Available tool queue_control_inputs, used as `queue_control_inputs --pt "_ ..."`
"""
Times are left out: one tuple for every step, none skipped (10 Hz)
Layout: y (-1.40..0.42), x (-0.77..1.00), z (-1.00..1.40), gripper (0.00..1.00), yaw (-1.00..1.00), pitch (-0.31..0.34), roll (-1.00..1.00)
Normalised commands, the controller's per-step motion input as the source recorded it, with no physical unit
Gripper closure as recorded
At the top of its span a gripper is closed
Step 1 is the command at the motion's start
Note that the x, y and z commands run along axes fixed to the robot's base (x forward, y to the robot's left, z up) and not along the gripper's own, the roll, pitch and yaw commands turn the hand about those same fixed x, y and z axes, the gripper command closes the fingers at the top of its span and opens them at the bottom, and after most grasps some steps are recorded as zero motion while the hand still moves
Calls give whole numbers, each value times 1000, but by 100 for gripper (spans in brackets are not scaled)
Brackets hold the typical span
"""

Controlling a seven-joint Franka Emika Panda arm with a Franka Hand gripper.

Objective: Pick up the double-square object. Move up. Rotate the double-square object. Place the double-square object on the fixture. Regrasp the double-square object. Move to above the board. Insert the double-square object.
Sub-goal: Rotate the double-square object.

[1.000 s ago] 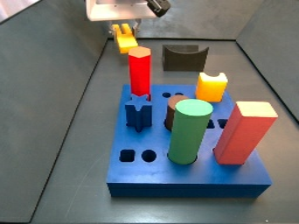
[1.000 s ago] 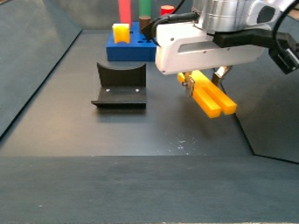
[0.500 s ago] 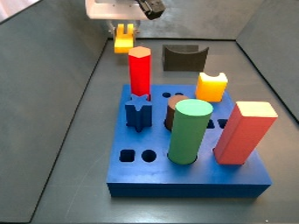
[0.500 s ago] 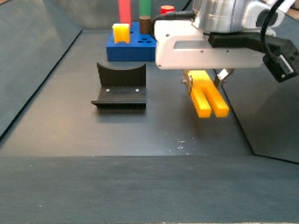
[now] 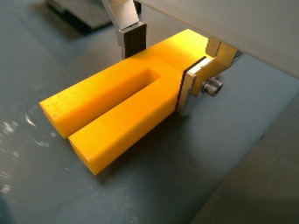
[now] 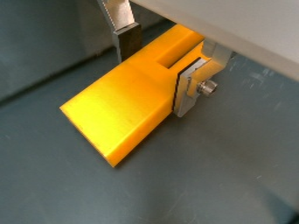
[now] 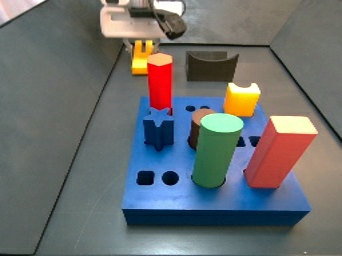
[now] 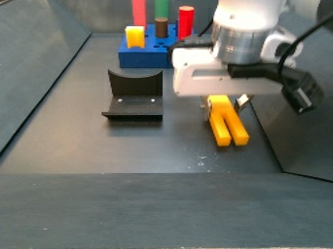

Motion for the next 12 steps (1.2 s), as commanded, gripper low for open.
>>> queue_control_inputs --pt "0 0 0 0 0 0 0" --pt "0 0 1000 0 0 0 0" --pt "-2 -9 1000 0 1 13 -4" --pt "-4 -15 1000 0 4 26 -12" --pt "-5 -13 1000 0 6 40 -22" --pt "-5 -11 1000 0 6 55 -35" --pt "-6 -12 1000 0 7 57 -43" --pt "-12 -20 1000 0 8 49 -51" --pt "-14 -26 975 0 9 40 -55" --pt "-15 -26 824 0 9 39 -62" --pt "-15 -23 673 0 9 39 -68" --pt "0 0 0 0 1000 0 0"
